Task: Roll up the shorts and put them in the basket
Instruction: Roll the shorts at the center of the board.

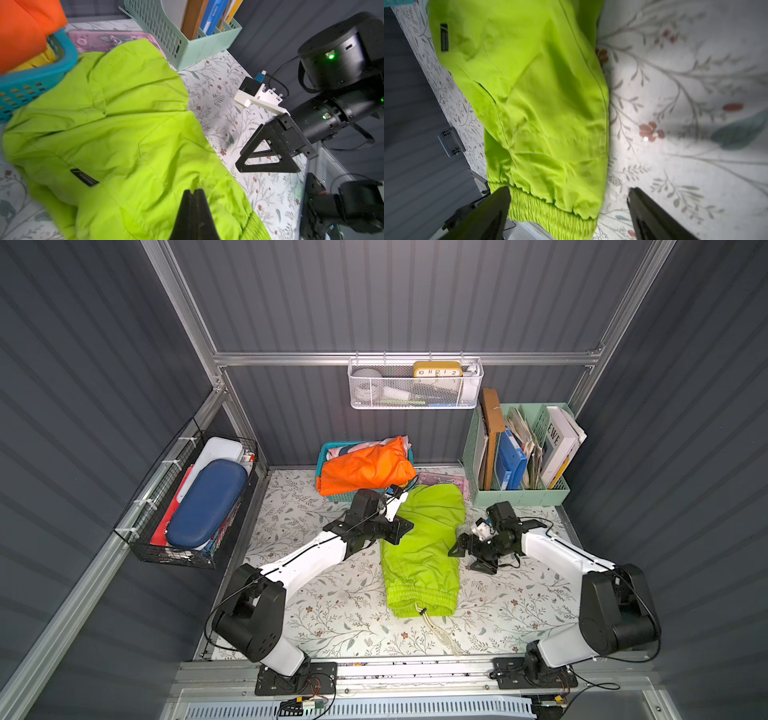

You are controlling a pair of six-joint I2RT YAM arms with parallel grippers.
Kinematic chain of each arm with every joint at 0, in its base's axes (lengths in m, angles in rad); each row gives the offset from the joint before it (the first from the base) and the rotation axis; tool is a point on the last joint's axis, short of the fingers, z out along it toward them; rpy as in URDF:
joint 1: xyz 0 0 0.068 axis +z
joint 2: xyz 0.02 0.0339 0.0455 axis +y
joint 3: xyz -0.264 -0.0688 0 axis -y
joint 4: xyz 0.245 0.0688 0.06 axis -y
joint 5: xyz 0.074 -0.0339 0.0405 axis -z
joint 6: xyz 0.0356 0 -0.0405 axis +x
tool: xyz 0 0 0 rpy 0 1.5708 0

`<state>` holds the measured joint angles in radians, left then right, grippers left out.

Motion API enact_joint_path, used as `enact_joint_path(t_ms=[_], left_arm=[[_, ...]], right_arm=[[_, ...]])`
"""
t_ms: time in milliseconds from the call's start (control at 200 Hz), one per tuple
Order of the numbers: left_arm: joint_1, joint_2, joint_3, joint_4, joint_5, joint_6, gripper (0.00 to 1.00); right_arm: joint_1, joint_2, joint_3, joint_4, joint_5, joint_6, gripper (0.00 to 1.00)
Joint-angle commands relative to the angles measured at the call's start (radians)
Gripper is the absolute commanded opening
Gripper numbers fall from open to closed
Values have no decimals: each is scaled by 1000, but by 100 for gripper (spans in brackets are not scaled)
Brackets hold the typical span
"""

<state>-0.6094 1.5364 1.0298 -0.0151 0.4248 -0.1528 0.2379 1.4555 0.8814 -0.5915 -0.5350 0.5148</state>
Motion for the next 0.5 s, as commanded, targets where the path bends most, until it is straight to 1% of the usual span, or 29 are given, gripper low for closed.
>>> enact_joint_path(t_ms=[0,80,180,310,385,495], left_arm=[[-53,-34,-95,-37,55,-38,0],[-109,-42,-143,-44,41,-65,0],[-161,-46,-206,-22,12,-111,0],[-170,-62,-275,12,-9,-155,0],[-171,-63,-299,12,-30,-163,0],[-176,-55,-340,19,-42,-194,0]], right_arm=[[72,-75,-77,12,-4,84,94],[126,-121,-136,39,16,142,94],[162,-179,-223,97,26,210,94],[163,-236,-317,145,16,259,95],[167,-237,-362,199,-20,278,96],[184,-220,-405,275,-40,309,96]])
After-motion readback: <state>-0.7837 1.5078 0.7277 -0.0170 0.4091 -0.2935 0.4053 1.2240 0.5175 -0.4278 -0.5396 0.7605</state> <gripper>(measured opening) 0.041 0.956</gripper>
